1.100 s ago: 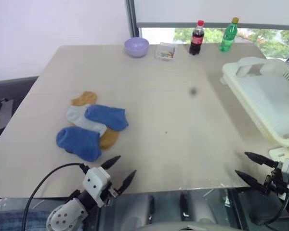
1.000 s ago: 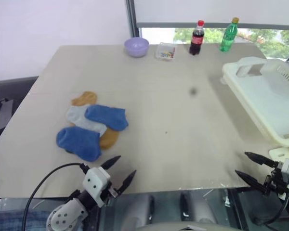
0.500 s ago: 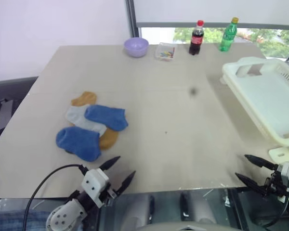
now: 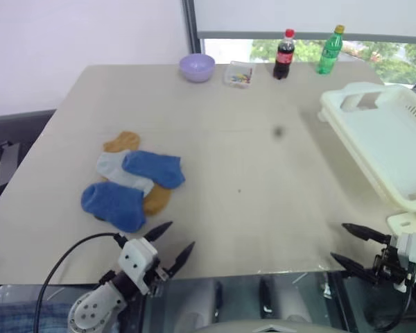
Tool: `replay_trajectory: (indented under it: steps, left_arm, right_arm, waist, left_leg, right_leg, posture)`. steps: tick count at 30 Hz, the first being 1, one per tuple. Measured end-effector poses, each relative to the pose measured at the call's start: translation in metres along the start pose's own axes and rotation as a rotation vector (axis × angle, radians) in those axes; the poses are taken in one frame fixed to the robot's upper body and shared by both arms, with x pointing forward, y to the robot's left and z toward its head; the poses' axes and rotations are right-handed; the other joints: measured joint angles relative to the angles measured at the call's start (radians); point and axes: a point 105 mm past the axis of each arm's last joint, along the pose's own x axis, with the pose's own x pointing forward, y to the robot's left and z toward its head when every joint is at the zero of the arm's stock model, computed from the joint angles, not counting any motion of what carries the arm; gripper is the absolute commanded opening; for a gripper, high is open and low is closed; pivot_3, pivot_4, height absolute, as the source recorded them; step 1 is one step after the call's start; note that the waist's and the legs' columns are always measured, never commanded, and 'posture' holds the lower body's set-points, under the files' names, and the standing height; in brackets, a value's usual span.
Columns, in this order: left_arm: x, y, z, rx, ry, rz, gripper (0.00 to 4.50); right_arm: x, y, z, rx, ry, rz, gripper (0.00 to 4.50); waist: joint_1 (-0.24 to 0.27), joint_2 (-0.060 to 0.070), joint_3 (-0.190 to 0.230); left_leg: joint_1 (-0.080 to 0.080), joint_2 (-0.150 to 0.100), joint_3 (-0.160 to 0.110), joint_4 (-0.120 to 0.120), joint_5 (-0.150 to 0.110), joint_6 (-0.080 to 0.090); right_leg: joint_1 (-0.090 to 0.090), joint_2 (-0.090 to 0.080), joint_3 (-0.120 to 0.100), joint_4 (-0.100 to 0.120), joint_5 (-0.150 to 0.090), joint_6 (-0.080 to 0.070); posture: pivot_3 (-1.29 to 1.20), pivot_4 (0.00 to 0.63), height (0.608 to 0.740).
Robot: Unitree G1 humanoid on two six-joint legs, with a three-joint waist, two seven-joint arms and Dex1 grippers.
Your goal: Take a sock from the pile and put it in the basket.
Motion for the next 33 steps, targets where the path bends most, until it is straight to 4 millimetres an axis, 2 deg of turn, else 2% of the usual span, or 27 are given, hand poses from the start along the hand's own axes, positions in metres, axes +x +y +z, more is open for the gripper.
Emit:
replay_trajectory:
  steps: [4,10,18,25,33]
  left_arm:
    - [-0.001,0.007,0.007,0.063,-0.006,0.109,4.0]
    - [-0.017,0.024,0.02,0.157,-0.001,0.351,4.0]
    - [-0.038,0.038,0.018,0.262,0.106,0.557,4.0]
    - [-0.048,0.05,0.013,0.258,0.167,0.626,4.0]
    - [-0.036,0.042,0.005,0.176,0.166,0.604,4.0]
  right_arm:
    - [0.007,0.013,0.008,-0.015,-0.025,0.077,3.87]
    - [0.012,0.021,0.014,-0.026,-0.054,0.133,3.87]
    - [0.022,0.032,0.02,-0.056,-0.087,0.216,3.87]
    - [0.031,0.034,0.031,-0.108,-0.105,0.269,3.87]
    - [0.036,0.031,0.037,-0.141,-0.102,0.279,3.87]
  waist:
    - [0.0,-0.002,0.001]
    - [0.0,-0.006,0.004]
    - [0.0,-0.01,0.007]
    - [0.0,-0.011,0.01]
    - [0.001,-0.012,0.011]
  left_leg:
    - [0.0,0.0,0.0,-0.001,0.001,0.002]
    - [0.0,0.0,0.0,-0.001,-0.001,-0.002]
    - [-0.001,0.0,-0.001,-0.001,-0.002,-0.003]
    - [-0.001,0.0,-0.001,-0.001,-0.002,-0.003]
    - [-0.001,0.0,-0.002,-0.001,-0.002,-0.003]
  right_leg:
    - [0.0,0.0,0.0,-0.002,0.0,0.0]
    - [0.0,-0.001,0.0,-0.002,0.0,0.0]
    - [0.0,-0.001,-0.001,-0.002,0.0,0.0]
    - [0.0,-0.001,-0.001,-0.002,0.0,0.0]
    - [0.0,0.0,-0.002,-0.003,0.0,0.0]
  posture:
    - [0.0,0.15,0.735]
    - [0.0,0.15,0.735]
    - [0.0,0.15,0.735]
    - [0.0,0.15,0.735]
    - [0.0,0.15,0.735]
